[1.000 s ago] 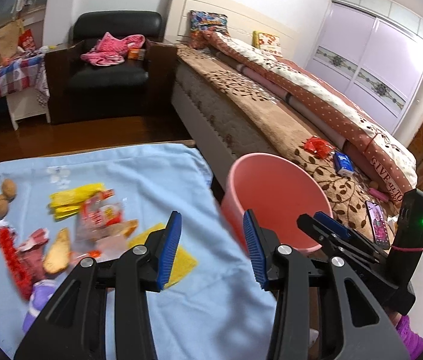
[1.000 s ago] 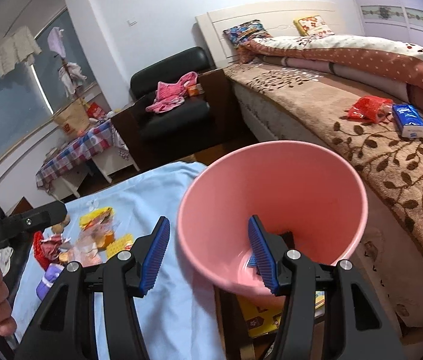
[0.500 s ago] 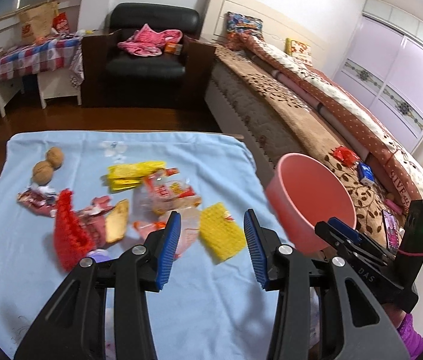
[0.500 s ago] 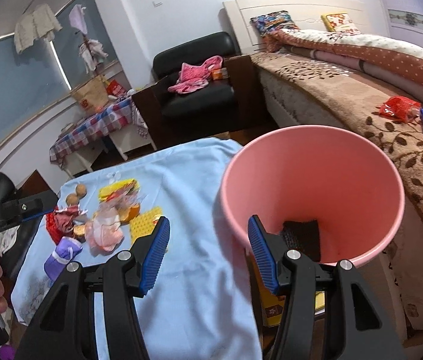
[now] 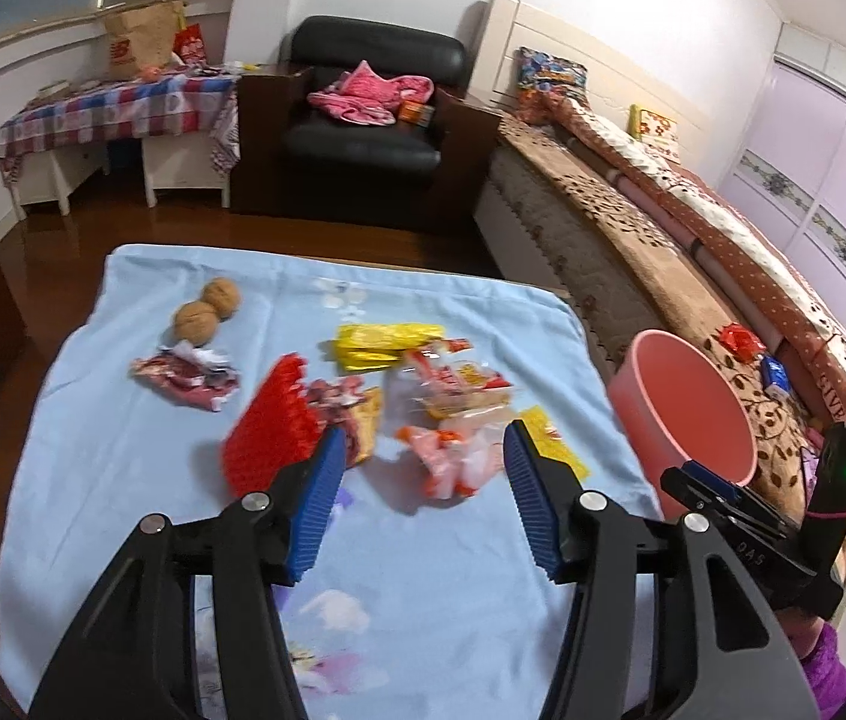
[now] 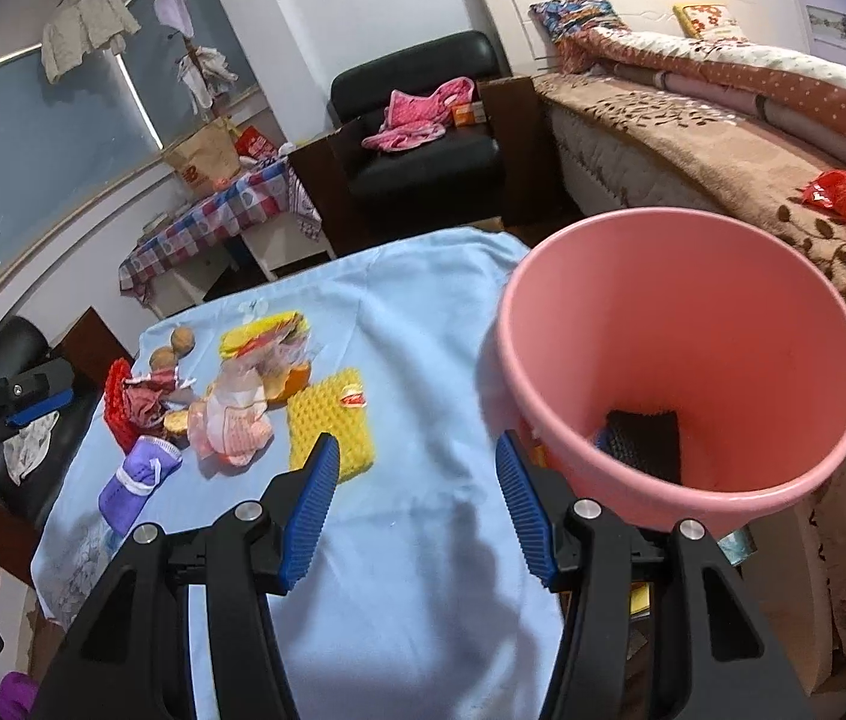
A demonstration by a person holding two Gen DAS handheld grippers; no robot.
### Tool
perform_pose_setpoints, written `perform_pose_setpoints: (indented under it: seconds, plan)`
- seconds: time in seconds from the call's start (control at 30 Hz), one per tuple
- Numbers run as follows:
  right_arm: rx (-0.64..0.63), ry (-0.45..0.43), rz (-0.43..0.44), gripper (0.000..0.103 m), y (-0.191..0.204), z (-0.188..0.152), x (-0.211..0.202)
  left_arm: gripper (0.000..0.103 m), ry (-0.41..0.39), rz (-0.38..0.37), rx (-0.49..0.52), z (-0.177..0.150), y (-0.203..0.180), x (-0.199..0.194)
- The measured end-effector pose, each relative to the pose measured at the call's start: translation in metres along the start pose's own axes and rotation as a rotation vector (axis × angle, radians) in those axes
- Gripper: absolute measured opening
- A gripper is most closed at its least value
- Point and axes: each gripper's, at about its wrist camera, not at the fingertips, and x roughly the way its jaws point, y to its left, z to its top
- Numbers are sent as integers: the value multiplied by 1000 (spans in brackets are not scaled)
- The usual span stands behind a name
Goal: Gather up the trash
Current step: 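Move both open tools back over the table, then grasp the red foam net with the left tool while the right tool grasps the yellow foam net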
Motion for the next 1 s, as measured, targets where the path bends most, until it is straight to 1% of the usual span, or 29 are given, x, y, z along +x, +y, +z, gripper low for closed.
perform_pose_setpoints:
  seconds: [0.2, 0.27, 0.37, 0.43, 0.57, 0.63, 0.87, 0.93, 0.97, 1.0]
  plan:
    - [-50, 53, 17, 54, 17, -2, 21, 55, -11, 75, 12, -10, 18, -7]
    - [-64, 67, 24, 54, 23, -2, 27, 55, -17, 119, 34, -14, 21, -8]
    - [-80, 78, 34, 54, 30, -4, 33, 55, -9, 164, 65, -21, 25, -6]
    - [-87, 86, 34, 54, 32, -6, 35, 55, -2, 178, 79, -25, 25, -3]
    - [-84, 104, 30, 54, 34, -9, 40, 55, 2, 166, 99, -23, 20, 9]
    - [-82, 105, 27, 54, 33, -10, 41, 55, 1, 172, 113, -21, 17, 17]
    - [-74, 111, 18, 54, 29, -8, 43, 55, 0, 236, 153, -19, 17, 43]
    - [-79, 111, 18, 54, 29, -7, 44, 41, -5, 244, 149, -20, 21, 45]
    - [-81, 112, 19, 54, 29, -6, 45, 28, 0, 240, 147, -20, 22, 46]
    - [-81, 113, 20, 54, 30, -5, 47, 19, 7, 234, 139, -21, 26, 47]
